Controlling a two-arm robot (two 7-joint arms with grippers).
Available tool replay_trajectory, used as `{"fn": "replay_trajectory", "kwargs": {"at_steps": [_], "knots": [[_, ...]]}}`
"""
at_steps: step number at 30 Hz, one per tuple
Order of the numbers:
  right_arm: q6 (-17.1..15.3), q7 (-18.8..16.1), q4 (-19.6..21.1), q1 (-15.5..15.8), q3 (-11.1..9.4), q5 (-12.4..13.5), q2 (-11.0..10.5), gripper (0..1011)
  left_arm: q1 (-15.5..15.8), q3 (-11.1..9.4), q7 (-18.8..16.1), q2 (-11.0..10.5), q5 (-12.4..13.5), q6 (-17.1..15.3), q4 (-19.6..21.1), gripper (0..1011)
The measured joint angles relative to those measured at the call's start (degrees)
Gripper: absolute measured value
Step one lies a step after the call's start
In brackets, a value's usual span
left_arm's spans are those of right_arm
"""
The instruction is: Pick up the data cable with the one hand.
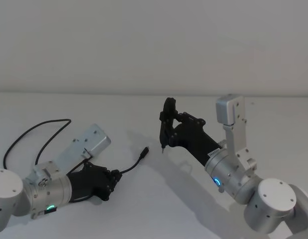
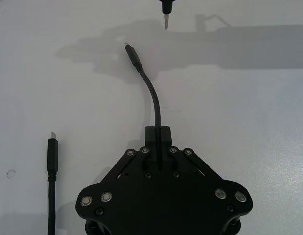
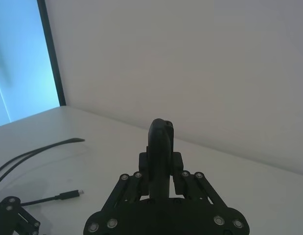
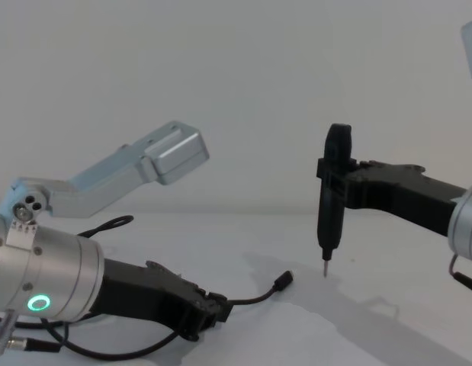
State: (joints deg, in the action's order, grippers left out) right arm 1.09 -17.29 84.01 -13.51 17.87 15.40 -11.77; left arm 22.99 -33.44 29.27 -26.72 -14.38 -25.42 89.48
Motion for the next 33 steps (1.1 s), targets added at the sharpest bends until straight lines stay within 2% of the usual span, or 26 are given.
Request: {"fn": "replay_trajectory", "kwargs": {"at_steps": [33], "knots": [[3.61,-2.0,-7.54,-5.02,3.24,-0.76,2.75,274,0.0,0.0,0.0,0.0,0.0,0.0,0.0,50]]}}
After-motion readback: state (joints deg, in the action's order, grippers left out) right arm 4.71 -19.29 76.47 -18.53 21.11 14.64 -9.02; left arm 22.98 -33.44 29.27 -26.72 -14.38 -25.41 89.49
